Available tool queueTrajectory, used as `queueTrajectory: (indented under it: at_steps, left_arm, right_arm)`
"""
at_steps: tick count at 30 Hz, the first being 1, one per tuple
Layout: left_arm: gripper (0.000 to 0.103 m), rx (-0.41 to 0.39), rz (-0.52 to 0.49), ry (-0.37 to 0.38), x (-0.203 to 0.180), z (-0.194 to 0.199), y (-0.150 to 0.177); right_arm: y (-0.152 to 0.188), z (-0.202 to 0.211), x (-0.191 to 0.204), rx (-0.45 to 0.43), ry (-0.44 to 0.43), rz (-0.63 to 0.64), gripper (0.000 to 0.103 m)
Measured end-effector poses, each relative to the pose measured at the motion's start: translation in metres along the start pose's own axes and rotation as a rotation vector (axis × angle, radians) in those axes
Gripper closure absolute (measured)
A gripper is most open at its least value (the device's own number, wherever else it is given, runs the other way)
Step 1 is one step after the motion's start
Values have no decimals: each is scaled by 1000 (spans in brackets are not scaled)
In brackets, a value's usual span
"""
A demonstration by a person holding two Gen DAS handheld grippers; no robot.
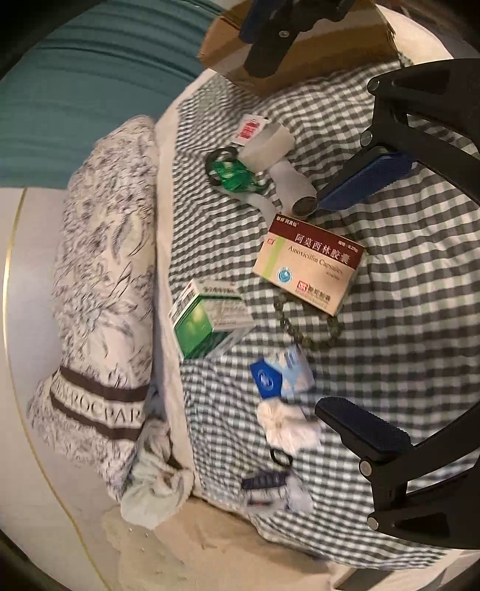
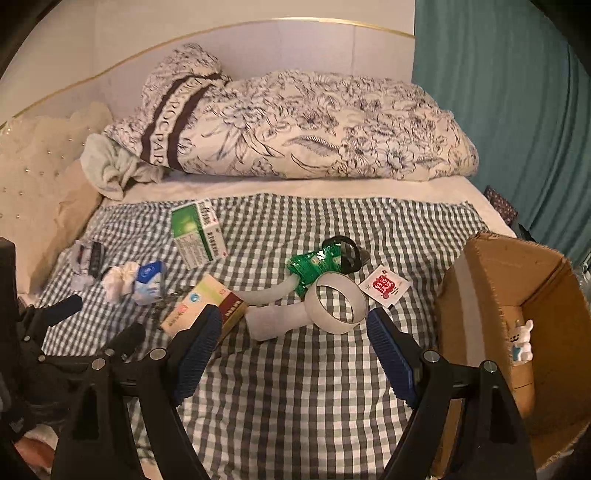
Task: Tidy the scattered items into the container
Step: 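Withdraw both tools from the box back toward the scattered items, then grasp the Amoxicillin Capsules box with the left tool while the right tool grasps the tape roll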
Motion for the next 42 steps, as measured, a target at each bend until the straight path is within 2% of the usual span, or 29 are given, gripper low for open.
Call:
queueTrajectory:
  at_steps: [7, 13, 15, 18, 20, 24, 29, 37, 42]
  left_arm:
    - [0, 33, -73, 25, -27, -49, -6]
    - [0, 68, -103, 42, -33, -82, -4]
    - [0, 70, -98, 33, -31, -90, -4]
    - [0, 85, -82, 61, -28, -100, -3]
    - [0, 92, -73, 69, -26, -106, -4]
    - [0, 109, -65, 79, -25, -116, -4]
    - [0, 106, -87, 56, -31, -122, -4]
    - [0, 107, -89, 59, -35, -131, -12]
    - [0, 118, -81, 57, -36, -140, -15]
  right_arm:
    - [-1, -50, -19, 62, 16, -27, 22]
    - [-1, -87, -31, 103, 25, -45, 22]
    - [-1, -97, -33, 115, 27, -43, 22]
    - [-2, -109, -37, 116, 25, -51, 22]
    - [-5, -116, -39, 121, 6, -58, 22]
    - [-8, -129, -43, 133, 24, -56, 22]
    - [-14, -142, -45, 145, 37, -48, 22]
    - [-20, -162, -52, 165, 55, -55, 22]
    - [-22, -172, -53, 169, 36, -60, 22]
Point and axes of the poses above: each gripper's, at about its wrist camera, not at the fingertips, and z roughly against the way its jaws point, x to its left, y to its underside, the point moved 8 cm from there along -z, roughly the way its jaws point, and after that the axes turned 14 degrees about x, right-handed, at the moved point
